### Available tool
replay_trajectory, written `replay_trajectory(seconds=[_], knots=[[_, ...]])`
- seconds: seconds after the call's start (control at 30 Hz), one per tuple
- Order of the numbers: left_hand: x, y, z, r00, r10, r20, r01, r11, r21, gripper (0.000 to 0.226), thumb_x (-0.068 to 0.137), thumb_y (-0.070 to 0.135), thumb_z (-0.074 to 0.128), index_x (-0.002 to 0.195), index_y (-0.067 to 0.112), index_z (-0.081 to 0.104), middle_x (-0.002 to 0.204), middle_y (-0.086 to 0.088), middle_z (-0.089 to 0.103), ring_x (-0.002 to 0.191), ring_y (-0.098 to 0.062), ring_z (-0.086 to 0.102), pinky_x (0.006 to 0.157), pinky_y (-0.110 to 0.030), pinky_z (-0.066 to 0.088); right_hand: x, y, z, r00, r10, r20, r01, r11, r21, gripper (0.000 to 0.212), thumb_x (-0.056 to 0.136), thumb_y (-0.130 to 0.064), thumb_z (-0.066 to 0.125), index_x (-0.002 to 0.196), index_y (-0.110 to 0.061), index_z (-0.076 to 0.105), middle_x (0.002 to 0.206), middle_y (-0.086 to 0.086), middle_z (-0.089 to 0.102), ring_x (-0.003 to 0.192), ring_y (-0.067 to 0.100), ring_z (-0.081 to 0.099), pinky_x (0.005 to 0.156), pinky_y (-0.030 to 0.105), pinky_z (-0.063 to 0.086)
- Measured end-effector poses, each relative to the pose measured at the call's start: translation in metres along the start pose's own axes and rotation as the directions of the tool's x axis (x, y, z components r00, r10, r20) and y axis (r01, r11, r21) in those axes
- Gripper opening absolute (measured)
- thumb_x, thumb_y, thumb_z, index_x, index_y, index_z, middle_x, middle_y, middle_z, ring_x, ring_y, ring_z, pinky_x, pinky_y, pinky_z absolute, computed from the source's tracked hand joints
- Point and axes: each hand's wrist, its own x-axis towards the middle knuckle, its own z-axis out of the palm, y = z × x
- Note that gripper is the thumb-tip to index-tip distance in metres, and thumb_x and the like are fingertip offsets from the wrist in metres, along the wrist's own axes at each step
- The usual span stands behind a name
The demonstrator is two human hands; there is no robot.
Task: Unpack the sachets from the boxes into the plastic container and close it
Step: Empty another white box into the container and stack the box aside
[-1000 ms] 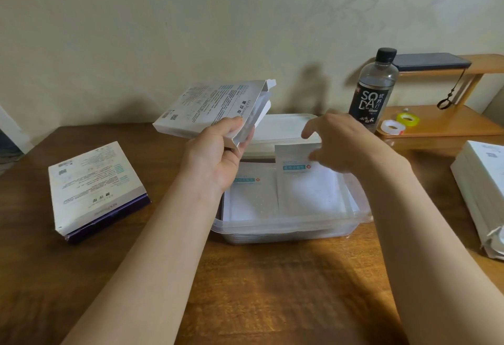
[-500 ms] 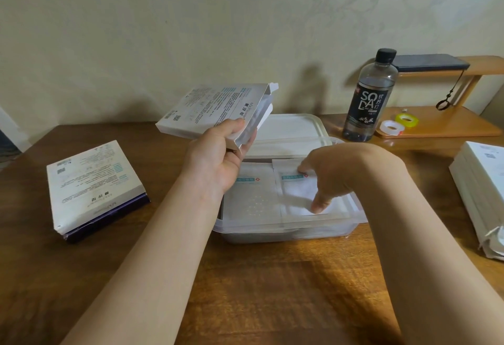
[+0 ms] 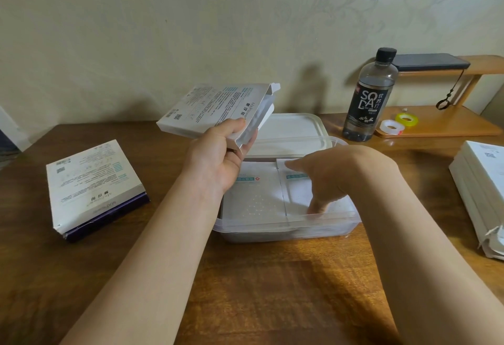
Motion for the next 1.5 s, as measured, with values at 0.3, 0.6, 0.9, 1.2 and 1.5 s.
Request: replay_trajectory(seconds=[0.3, 0.6, 0.9, 1.2, 1.5], knots=[[0.001, -0.001, 0.000, 1.000, -0.009, -0.007, 0.009, 1.000, -0.005, 0.035, 0.090, -0.013, 0.061, 0.113, 0.014, 0.060, 0.101, -0.009, 0.075, 0.098, -0.026, 0.072, 0.059, -0.029, 0.061, 0.014, 0.002, 0.006, 0.999, 0.029, 0.027, -0.027, 0.996, -0.088, 0.097, 0.085, -0.031, 0.078, 0.158, -0.034, 0.015, 0.153, 0.005, 0.043, 0.134, 0.032, 0.046, 0.108, 0.046, 0.044], [0.000, 0.000, 0.000, 1.000, -0.006, 0.002, 0.006, 1.000, -0.004, 0.035, 0.090, -0.013, 0.061, 0.112, 0.013, 0.060, 0.096, -0.008, 0.076, 0.093, -0.025, 0.073, 0.060, -0.029, 0.061, 0.001, 0.003, -0.001, 0.998, -0.014, 0.058, 0.017, 0.999, -0.043, 0.106, 0.078, -0.051, 0.079, 0.159, -0.031, 0.013, 0.156, 0.004, 0.038, 0.139, 0.030, 0.041, 0.111, 0.042, 0.039], [-0.012, 0.003, 0.012, 0.999, 0.000, 0.047, -0.001, 1.000, 0.022, 0.028, 0.088, -0.012, 0.063, 0.099, 0.013, 0.067, 0.089, -0.007, 0.079, 0.075, -0.023, 0.076, 0.058, -0.028, 0.061, -0.003, 0.013, -0.011, 0.911, 0.000, -0.413, 0.276, 0.744, 0.609, 0.051, 0.085, -0.045, 0.074, 0.130, -0.024, 0.062, 0.122, 0.000, 0.069, 0.109, 0.017, 0.066, 0.093, 0.036, 0.054], [-0.018, -0.009, 0.019, 0.997, 0.052, 0.060, -0.060, 0.989, 0.138, 0.027, 0.085, -0.010, 0.068, 0.098, 0.014, 0.071, 0.091, -0.006, 0.079, 0.078, -0.019, 0.076, 0.061, -0.026, 0.061, 0.011, -0.013, -0.015, 0.815, 0.335, -0.473, 0.479, 0.069, 0.875, 0.023, 0.088, -0.024, 0.076, 0.079, -0.005, 0.066, 0.064, 0.000, 0.063, 0.057, 0.013, 0.056, 0.048, 0.026, 0.045], [-0.006, 0.003, 0.010, 0.997, 0.030, -0.065, -0.026, 0.998, 0.049, 0.021, 0.085, -0.013, 0.067, 0.089, 0.008, 0.069, 0.092, -0.014, 0.078, 0.081, -0.026, 0.076, 0.067, -0.031, 0.064, 0.009, -0.006, -0.018, 0.843, 0.347, -0.412, 0.491, -0.180, 0.853, 0.010, 0.091, -0.009, 0.060, 0.093, -0.002, 0.067, 0.066, 0.008, 0.070, 0.056, 0.022, 0.063, 0.047, 0.027, 0.046]])
